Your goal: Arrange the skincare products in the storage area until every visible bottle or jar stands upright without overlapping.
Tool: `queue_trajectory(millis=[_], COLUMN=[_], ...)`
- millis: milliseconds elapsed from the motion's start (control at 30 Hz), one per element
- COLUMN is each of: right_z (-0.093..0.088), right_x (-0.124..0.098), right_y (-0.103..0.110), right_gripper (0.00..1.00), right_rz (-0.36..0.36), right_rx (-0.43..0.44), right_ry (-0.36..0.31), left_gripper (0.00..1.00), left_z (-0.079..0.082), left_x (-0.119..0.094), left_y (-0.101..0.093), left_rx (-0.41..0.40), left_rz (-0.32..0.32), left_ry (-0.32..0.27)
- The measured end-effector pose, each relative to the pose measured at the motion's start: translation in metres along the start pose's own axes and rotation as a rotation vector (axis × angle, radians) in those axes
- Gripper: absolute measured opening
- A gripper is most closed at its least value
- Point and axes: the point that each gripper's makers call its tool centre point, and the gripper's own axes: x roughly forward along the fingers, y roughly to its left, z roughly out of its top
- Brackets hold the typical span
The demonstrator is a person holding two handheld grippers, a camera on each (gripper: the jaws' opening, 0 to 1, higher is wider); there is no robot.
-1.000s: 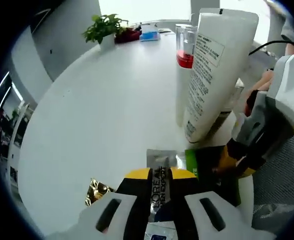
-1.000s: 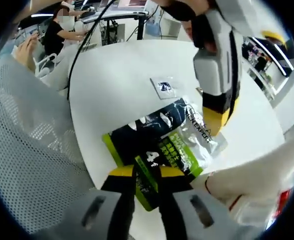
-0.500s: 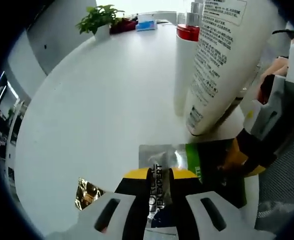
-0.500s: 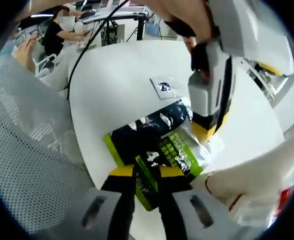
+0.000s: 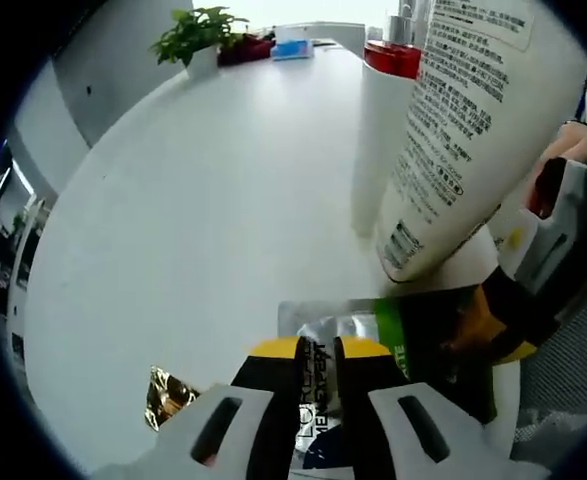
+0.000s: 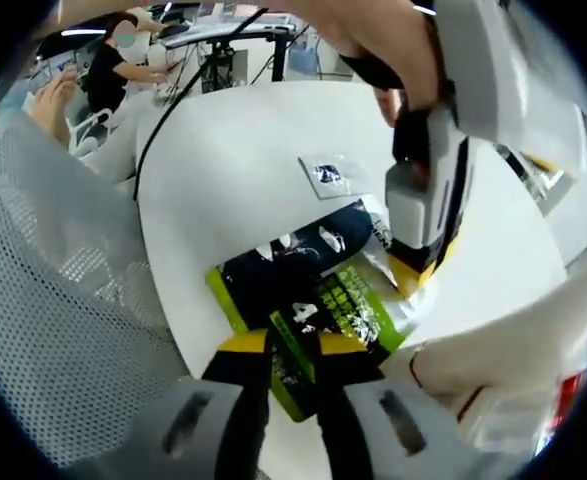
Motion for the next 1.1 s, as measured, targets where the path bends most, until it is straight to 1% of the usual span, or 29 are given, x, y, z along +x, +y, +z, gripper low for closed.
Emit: queue_trajectory(millis=[200,300,433,500,600,667,733,900,1100], right_z=[0.000,0.000,0.000,0.000,0.000,0.000,0.000,0.001,0.001], right_x=[0.000,0.000,0.000,0.000,0.000,-0.001,-0.001,0.000,0.000], right_y=[0.001,0.002,0.002,0.002,0.002,0.002,0.002,0.002,0.002], right_gripper=[0.17,0.17,0.16,0.16,0.16,0.16,0.16,0.16,0.16], right_rz=[-0.004,-0.006,-0.007,-0.005,-0.003,-0.002,-0.002,0.000,0.001], right_rx=[-0.008,-0.015,-0.023,-0.023,-0.023,-0.024,-0.025,-0.031,-0.041], right_ry=[0.005,0.009,0.011,0.009,0.009,0.010,0.010,0.010,0.014], left_gripper=[0.05,0.04,0.03,0.04,0.05,0.07,0.07,0.08,0.09], left_z=[0.004,0.006,0.009,0.009,0.010,0.010,0.011,0.009,0.006], left_x=[0.003,0.004,0.006,0.006,0.005,0.002,-0.003,-0.017,-0.037], left_y=[-0.003,-0.005,-0.007,-0.008,-0.006,-0.004,-0.005,-0.001,-0.002], left_rx=[-0.002,-0.023,-0.027,-0.004,-0.018,-0.037,-0.034,-0.046,-0.059], left_rz=[-0.009,-0.014,-0.015,-0.010,0.000,0.003,0.008,0.046,0.097], left_ry=[-0.009,-0.020,-0.027,-0.018,-0.018,-0.028,-0.033,-0.043,-0.050])
